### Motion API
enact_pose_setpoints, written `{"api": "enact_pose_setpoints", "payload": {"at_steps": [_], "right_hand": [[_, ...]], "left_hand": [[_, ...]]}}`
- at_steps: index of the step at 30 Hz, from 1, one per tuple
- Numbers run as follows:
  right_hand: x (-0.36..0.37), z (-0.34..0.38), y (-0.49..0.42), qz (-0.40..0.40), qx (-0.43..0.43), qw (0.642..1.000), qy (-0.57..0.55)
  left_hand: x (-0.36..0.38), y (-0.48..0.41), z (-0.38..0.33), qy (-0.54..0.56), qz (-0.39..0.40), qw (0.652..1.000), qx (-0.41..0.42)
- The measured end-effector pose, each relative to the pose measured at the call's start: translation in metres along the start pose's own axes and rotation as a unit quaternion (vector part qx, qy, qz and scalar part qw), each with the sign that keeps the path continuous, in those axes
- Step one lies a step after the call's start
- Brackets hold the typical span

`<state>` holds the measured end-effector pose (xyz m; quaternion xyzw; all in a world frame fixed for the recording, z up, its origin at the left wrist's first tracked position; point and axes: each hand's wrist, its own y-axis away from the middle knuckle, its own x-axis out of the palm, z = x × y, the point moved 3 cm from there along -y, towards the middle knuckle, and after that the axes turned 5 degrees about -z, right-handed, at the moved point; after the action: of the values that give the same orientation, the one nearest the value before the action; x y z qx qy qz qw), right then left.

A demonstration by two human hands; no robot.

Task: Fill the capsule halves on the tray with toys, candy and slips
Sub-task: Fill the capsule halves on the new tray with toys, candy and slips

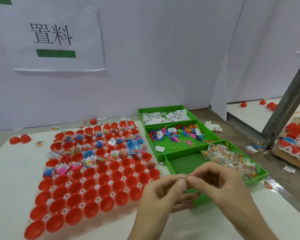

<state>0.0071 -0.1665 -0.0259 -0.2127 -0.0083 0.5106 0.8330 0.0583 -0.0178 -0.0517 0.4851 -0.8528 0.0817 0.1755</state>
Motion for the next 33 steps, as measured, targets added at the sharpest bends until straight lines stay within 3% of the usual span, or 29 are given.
{"api": "enact_pose_setpoints", "payload": {"at_steps": [5,7,11,17,21,24,27,29,33], "right_hand": [[0.001,0.003,-0.008,0.066,0.014,0.998,0.014],[-0.002,0.006,-0.026,0.049,0.012,0.999,-0.001],[-0.007,-0.018,-0.101,-0.041,0.025,0.98,0.192],[0.024,-0.071,-0.176,0.09,0.085,0.908,0.4],[0.034,-0.085,-0.183,0.086,0.081,0.894,0.431],[0.026,-0.071,-0.175,0.041,0.072,0.928,0.363],[0.016,-0.036,-0.139,0.024,0.088,0.985,0.143],[0.012,-0.011,-0.101,0.043,0.079,0.996,0.023],[0.012,0.014,-0.043,0.037,0.041,0.996,-0.067]], "left_hand": [[-0.003,-0.002,0.007,-0.033,-0.007,0.999,0.023],[-0.001,-0.002,0.005,-0.029,-0.003,0.999,0.02],[0.003,-0.001,0.008,-0.031,0.009,0.999,0.011],[0.004,-0.002,0.01,-0.036,0.047,0.998,0.007],[0.002,-0.007,0.006,0.001,0.06,0.998,0.007],[-0.002,-0.012,0.004,0.037,0.048,0.998,0.013],[-0.006,-0.014,0.001,0.062,0.037,0.997,0.033],[-0.008,-0.015,-0.002,0.073,0.026,0.996,0.05],[-0.011,-0.013,0.0,0.071,0.005,0.994,0.084]]}}
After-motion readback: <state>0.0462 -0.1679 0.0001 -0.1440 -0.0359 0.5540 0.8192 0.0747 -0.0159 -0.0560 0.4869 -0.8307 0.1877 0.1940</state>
